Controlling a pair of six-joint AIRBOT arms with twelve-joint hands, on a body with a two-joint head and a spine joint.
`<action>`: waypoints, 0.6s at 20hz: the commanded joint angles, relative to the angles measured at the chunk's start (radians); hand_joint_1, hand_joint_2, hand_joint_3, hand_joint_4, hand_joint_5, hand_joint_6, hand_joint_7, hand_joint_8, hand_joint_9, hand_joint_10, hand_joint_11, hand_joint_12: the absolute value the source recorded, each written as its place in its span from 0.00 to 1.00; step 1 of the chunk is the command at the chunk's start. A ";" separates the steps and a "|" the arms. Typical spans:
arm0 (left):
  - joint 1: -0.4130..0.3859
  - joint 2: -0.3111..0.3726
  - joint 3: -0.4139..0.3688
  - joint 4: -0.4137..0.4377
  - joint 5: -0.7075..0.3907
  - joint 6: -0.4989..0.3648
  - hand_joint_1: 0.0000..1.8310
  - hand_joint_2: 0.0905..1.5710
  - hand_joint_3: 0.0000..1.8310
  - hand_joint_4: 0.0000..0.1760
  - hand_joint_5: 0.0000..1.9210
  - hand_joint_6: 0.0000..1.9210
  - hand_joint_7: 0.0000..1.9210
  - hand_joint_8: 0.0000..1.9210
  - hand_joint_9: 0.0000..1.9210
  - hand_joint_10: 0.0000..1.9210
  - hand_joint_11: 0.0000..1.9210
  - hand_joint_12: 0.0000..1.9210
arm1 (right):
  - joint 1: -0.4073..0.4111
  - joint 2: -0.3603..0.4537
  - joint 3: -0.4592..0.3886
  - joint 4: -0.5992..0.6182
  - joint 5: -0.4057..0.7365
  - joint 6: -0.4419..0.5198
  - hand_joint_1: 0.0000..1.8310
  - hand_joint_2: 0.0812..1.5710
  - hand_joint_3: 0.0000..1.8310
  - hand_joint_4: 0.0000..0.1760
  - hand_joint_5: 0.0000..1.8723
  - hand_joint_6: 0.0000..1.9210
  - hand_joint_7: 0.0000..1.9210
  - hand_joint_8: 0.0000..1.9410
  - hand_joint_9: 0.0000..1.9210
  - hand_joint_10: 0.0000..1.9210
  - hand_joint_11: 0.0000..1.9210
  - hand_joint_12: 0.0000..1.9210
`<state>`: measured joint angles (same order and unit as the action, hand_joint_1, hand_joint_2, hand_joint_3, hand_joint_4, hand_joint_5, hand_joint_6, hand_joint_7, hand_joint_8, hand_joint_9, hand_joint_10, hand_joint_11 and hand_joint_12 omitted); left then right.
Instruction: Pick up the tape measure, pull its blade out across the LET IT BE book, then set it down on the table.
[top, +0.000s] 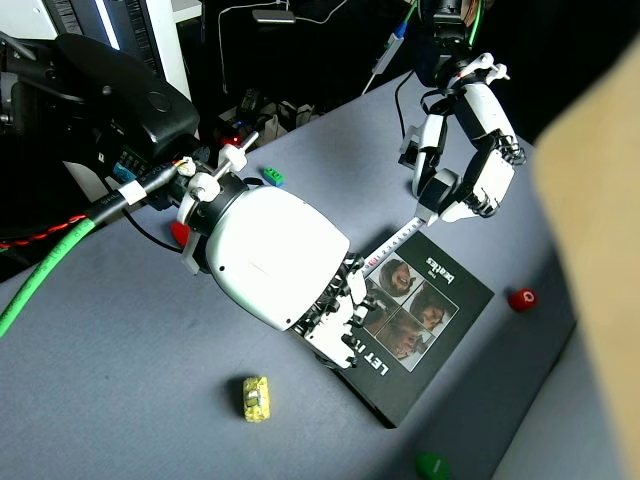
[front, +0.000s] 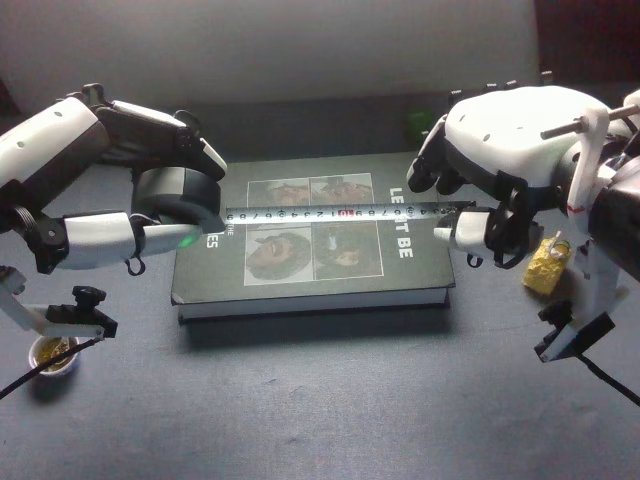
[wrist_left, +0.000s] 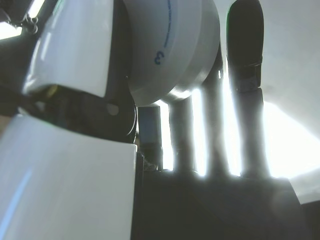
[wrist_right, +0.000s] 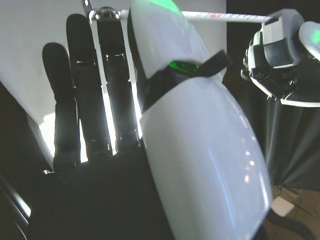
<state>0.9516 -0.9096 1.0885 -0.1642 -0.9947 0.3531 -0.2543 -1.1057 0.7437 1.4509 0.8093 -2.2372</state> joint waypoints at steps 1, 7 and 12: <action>-0.010 -0.002 0.006 -0.008 -0.133 -0.015 0.76 0.68 0.00 0.00 0.53 0.39 0.53 0.49 0.49 0.62 0.45 0.53 | 0.006 0.002 0.003 -0.070 0.031 0.005 0.63 0.71 0.00 0.00 0.45 0.00 0.50 0.00 0.43 0.05 0.18 0.68; -0.008 -0.002 0.008 -0.010 -0.133 -0.015 0.75 0.68 0.00 0.00 0.53 0.39 0.53 0.49 0.49 0.62 0.45 0.53 | 0.008 0.002 0.004 -0.069 0.035 0.012 0.64 0.75 0.00 0.00 0.40 0.66 0.49 0.47 0.40 0.27 0.25 0.75; -0.008 -0.001 0.007 -0.011 -0.133 -0.015 0.75 0.68 0.00 0.00 0.54 0.39 0.53 0.49 0.48 0.63 0.45 0.53 | 0.008 0.002 0.005 -0.057 0.042 0.013 0.65 0.75 0.00 0.00 0.41 0.65 0.47 0.62 0.36 0.50 0.24 0.74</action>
<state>0.9516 -0.9096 1.0897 -0.1619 -0.9947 0.3492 -0.2543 -1.1069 0.7475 1.4654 0.8127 -2.2265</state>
